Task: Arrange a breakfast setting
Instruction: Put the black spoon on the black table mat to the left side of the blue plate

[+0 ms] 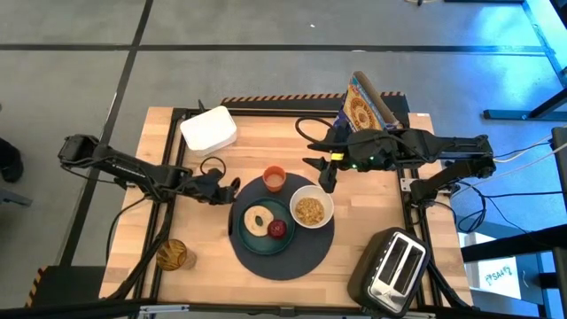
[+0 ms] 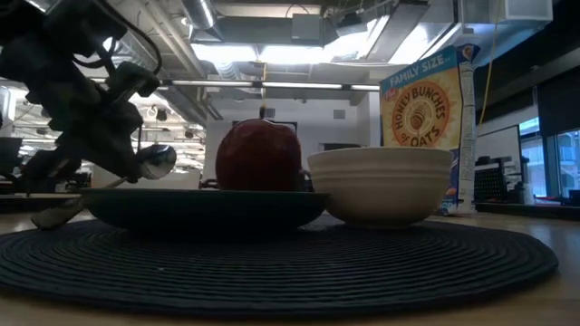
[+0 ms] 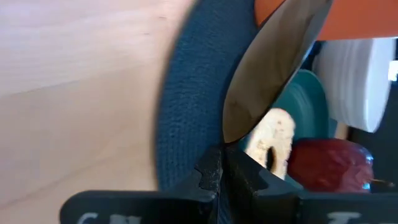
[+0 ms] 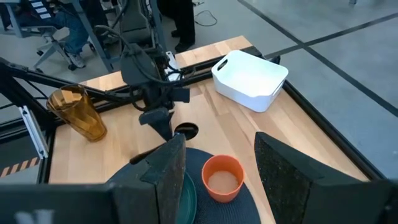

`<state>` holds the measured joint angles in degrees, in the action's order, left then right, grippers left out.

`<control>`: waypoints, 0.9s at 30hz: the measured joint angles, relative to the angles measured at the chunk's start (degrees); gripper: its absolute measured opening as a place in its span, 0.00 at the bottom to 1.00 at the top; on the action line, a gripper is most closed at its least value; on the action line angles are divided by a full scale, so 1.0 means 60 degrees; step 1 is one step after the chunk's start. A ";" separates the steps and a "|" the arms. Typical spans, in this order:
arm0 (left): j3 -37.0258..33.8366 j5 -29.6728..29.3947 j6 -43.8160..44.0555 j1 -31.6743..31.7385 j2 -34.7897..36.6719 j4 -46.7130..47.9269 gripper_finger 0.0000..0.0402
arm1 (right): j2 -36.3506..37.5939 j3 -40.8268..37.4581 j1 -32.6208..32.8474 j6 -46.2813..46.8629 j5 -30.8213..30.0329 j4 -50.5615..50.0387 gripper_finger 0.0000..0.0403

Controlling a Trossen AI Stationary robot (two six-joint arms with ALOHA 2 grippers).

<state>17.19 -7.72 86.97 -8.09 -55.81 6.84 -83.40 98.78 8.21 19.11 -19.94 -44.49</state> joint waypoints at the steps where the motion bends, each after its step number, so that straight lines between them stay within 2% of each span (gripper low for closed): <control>1: -0.0001 0.0004 0.0002 -0.0001 0.0004 -0.0125 0.00 | -0.0002 0.0000 0.0000 -0.0002 0.0003 -0.0010 0.45; 5: -0.0003 0.0176 -0.0006 0.0100 0.0110 -0.0629 0.01 | -0.0004 0.0000 0.0000 -0.0004 0.0007 -0.0125 0.45; 11: -0.0001 0.0681 0.0004 0.0182 0.0030 -0.0102 0.01 | -0.0004 0.0000 0.0000 0.0010 0.0083 -0.0461 0.45; 27: -0.0007 0.0532 0.1650 -0.0541 -0.1381 -0.1157 0.02 | -0.0007 0.0004 0.0000 0.0087 0.0186 -0.0932 0.45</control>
<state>17.15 -4.53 96.87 -11.34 -64.10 -0.10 -83.44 98.80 8.21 19.64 -18.83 -50.09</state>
